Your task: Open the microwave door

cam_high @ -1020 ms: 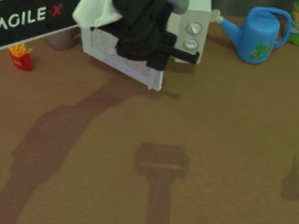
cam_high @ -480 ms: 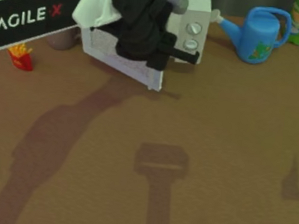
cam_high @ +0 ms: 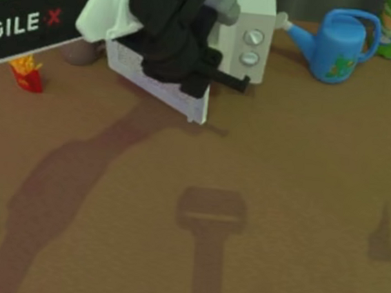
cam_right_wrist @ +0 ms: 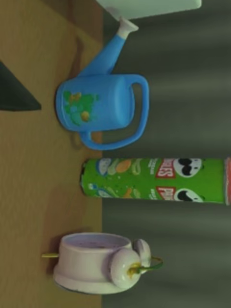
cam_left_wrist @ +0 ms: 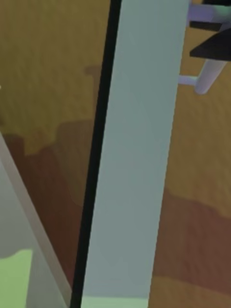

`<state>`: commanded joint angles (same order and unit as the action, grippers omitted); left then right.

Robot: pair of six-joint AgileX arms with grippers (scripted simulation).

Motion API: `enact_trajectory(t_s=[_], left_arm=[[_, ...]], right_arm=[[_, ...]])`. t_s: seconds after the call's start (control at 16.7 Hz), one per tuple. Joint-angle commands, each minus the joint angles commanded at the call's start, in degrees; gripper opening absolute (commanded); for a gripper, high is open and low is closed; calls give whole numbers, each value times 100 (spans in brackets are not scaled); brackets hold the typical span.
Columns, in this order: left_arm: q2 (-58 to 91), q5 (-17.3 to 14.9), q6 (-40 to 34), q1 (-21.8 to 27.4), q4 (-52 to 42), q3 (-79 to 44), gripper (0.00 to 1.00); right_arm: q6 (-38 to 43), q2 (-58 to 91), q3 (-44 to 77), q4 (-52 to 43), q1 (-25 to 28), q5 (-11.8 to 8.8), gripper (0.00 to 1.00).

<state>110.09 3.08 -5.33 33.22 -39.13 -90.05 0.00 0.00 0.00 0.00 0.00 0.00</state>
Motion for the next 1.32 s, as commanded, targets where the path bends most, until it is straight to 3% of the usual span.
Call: enact_trajectory(t_s=[1.32], left_arm=[[-65, -69, 139, -39, 25, 138, 0]], right_arm=[[0, 0, 0, 0, 0, 0, 100]])
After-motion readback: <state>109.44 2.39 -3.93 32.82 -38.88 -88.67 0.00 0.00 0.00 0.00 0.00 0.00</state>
